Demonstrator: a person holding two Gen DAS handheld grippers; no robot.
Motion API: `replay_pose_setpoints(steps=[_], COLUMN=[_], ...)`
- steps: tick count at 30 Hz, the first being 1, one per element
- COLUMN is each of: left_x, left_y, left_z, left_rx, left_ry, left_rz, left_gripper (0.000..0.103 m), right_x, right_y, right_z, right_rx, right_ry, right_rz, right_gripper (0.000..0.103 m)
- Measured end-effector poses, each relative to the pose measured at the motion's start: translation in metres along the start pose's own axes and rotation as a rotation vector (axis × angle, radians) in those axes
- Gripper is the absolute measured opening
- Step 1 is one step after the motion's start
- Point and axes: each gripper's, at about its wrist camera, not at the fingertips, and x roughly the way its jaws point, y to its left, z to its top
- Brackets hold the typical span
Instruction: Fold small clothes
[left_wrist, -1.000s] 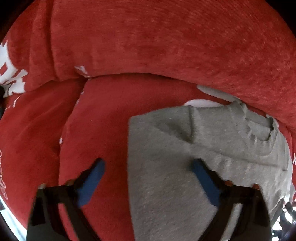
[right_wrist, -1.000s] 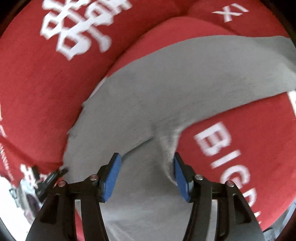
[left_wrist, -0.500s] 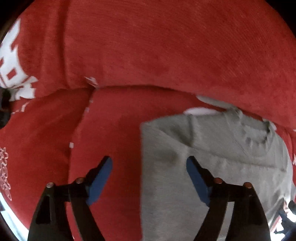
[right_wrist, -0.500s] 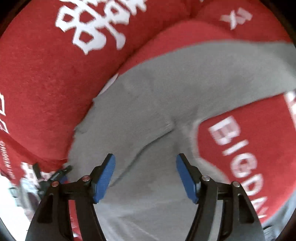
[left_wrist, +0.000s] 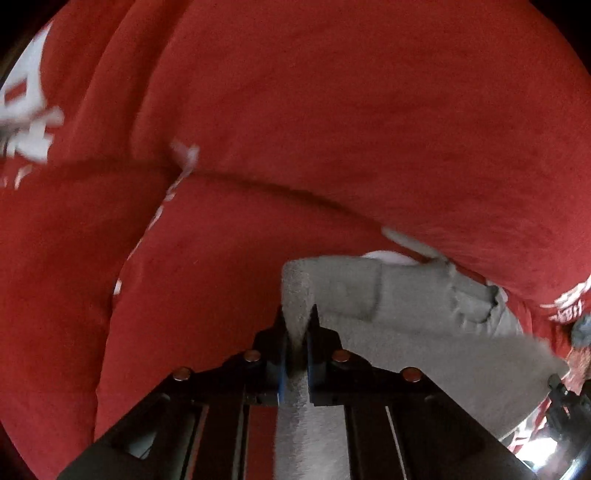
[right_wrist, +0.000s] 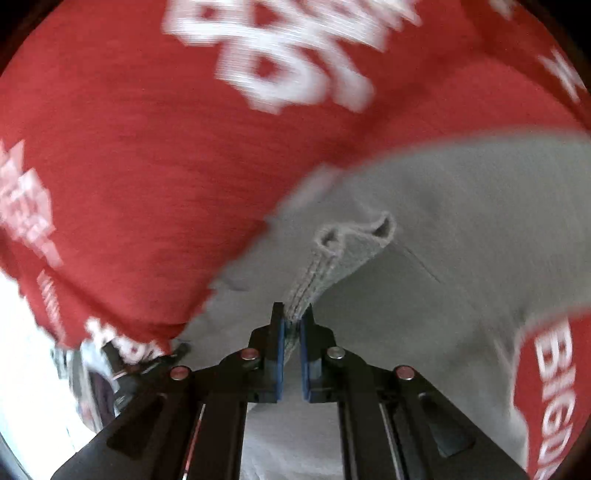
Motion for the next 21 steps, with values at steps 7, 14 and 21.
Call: replay_pose_setpoints(steps=[7,14,21], left_x=[0.008,-0.034,-0.081], left_y=[-0.013,-0.020,0.000], left_z=[-0.013,-0.013,-0.043], left_rx=[-0.004,0.082,0.129], left_ry=[0.002,-0.053,-0.078], left_rz=[0.023,0.216,0.270], left_gripper=[0.010,0.068,0.084], right_x=[0.040,0.018,0.093], right_y=[-0.061,-0.043,0.037], right_z=[-0.012,-0.038,-0.106], right_rx=[0.096,0.114,0.046], right_ry=[0.113,0.122,0.348], right_rz=[-0.176,-0.145,0.095], right_gripper=[0.009,0.024,0.039])
